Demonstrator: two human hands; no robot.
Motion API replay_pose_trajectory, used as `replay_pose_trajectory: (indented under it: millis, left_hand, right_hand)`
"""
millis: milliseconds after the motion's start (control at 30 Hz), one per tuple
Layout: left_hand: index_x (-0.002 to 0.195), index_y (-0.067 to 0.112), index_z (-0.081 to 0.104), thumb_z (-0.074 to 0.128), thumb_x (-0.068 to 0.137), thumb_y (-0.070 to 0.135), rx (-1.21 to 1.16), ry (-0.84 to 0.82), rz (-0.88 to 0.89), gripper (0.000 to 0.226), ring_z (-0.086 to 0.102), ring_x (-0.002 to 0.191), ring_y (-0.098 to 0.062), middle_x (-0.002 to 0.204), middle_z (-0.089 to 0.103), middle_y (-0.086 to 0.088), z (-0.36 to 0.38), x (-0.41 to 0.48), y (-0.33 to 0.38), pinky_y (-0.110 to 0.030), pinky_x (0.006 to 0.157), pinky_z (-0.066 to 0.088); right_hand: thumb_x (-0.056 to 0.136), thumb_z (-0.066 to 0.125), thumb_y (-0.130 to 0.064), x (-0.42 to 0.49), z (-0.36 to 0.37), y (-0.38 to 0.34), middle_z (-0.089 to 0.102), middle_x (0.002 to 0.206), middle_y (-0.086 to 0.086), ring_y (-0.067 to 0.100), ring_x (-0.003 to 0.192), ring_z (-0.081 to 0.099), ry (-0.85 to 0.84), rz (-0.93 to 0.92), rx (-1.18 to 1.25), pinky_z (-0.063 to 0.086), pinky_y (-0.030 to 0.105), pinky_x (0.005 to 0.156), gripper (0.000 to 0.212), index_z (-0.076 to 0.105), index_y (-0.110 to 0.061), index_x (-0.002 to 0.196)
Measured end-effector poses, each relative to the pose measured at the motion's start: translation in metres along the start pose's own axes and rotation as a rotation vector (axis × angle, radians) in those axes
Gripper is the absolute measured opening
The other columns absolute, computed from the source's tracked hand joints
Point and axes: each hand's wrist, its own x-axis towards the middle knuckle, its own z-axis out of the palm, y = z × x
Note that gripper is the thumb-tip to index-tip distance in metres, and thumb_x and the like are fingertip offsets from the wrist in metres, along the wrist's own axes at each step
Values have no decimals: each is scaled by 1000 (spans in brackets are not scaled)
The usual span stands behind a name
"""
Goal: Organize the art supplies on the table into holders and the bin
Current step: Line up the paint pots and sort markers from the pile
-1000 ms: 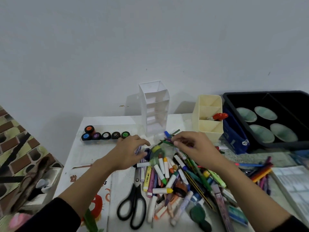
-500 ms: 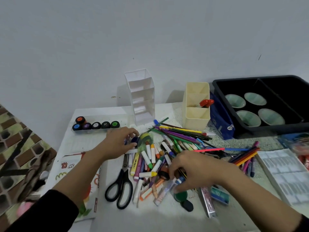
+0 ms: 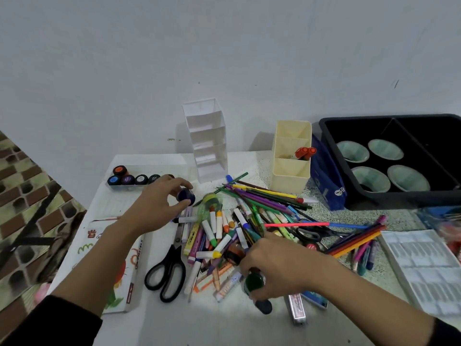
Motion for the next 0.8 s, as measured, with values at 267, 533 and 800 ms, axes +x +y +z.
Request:
replay_pose_trajectory:
  millis: [267, 533, 800]
  left_hand:
    - [112, 38, 61, 69, 92, 26, -55, 31, -45, 24, 55, 97, 9, 108, 52, 10, 5, -11, 10, -7, 66, 40]
    - [116, 36, 62, 68, 92, 27, -84, 80, -89, 26, 57, 98, 3, 112, 54, 9, -15, -22, -12, -20, 83, 46]
    - [117, 32, 62, 66, 94, 29, -108, 134, -87, 24, 61, 97, 1, 109, 57, 8, -44, -16, -50, -23, 88, 51]
  right_hand:
    - [83, 71, -42, 5, -28, 10, 61, 86, -17, -1, 73, 57, 90, 10, 287, 44, 14, 63, 24, 69, -27, 101]
    - [88, 57, -38, 64, -44, 4, 56, 104, -5, 10, 97, 53, 331, 81, 482, 47, 28, 85, 34, 61, -30, 121]
    - [85, 70, -22, 142, -57, -13, 58, 107, -1, 17, 83, 64, 553, 200, 657, 56, 35, 74, 23, 60, -27, 105]
